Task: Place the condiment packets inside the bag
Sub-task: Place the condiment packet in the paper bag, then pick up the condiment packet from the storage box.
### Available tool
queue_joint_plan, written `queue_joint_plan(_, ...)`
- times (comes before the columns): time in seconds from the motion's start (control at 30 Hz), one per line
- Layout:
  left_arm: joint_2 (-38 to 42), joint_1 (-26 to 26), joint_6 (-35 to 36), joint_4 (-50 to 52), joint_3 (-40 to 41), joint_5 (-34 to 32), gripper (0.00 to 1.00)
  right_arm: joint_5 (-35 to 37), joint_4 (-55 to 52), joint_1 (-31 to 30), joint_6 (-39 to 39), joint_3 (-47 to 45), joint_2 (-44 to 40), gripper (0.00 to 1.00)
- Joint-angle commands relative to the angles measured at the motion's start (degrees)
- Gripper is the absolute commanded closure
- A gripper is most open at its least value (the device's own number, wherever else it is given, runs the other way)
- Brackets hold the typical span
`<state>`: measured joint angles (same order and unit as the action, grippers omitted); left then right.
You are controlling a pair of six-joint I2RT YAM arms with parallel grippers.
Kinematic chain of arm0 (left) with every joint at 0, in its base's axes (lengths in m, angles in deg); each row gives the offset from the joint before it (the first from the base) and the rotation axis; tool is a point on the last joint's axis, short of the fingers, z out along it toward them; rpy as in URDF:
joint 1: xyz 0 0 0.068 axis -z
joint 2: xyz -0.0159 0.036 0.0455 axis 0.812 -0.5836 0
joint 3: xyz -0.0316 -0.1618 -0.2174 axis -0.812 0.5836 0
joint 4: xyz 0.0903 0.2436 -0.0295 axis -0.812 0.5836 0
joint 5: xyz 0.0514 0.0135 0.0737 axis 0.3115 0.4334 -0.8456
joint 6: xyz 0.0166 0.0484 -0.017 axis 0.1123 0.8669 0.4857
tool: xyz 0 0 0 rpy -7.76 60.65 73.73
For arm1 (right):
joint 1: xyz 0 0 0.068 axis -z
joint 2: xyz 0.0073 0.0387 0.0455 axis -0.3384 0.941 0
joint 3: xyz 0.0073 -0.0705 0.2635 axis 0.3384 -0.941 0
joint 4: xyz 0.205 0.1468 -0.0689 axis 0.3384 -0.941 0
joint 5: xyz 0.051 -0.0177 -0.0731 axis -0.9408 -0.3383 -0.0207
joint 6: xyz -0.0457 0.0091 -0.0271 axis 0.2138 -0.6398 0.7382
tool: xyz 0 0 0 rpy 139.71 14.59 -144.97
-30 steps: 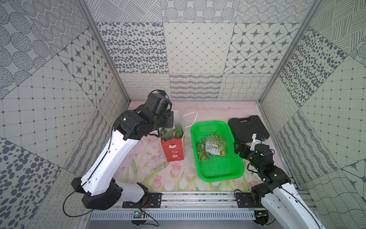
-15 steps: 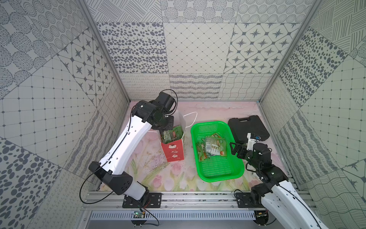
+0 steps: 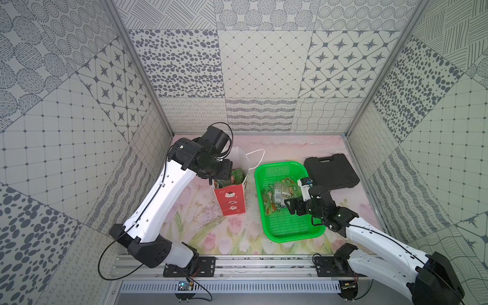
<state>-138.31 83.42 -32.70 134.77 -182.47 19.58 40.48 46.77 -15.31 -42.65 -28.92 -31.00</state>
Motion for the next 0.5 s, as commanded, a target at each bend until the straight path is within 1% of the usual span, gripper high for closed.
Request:
queue_joint_plan(0.0,4.38,0.3,0.35,-7.13,3.34,6.2,0.33,-5.69,5.48,-0.54,0.23,1.79,0.91,0.12)
queue_joint_plan(0.13,9.37,0.41,1.51,-14.32,9.33,6.37,0.33,-9.86,7.63,-1.11,-1.51,2.34,1.82,0.17)
queue_joint_plan(0.23,15.88,0.38,4.3,-23.88,17.67,7.85,0.3,-11.93,9.61,-1.49,-2.8,2.26,2.99,0.21)
queue_joint_plan(0.33,21.51,0.42,7.24,-31.9,25.24,7.58,0.26,-12.56,10.73,-2.33,-3.41,2.61,4.82,0.26)
queue_joint_plan(0.43,24.64,0.4,9.06,-36.25,29.95,6.53,0.25,-12.47,11.03,-3.42,-3.58,2.86,6.92,0.37)
queue_joint_plan(0.47,25.52,0.43,9.33,-36.89,30.72,6.33,0.25,-12.5,11.26,-3.72,-3.74,2.9,7.62,0.38)
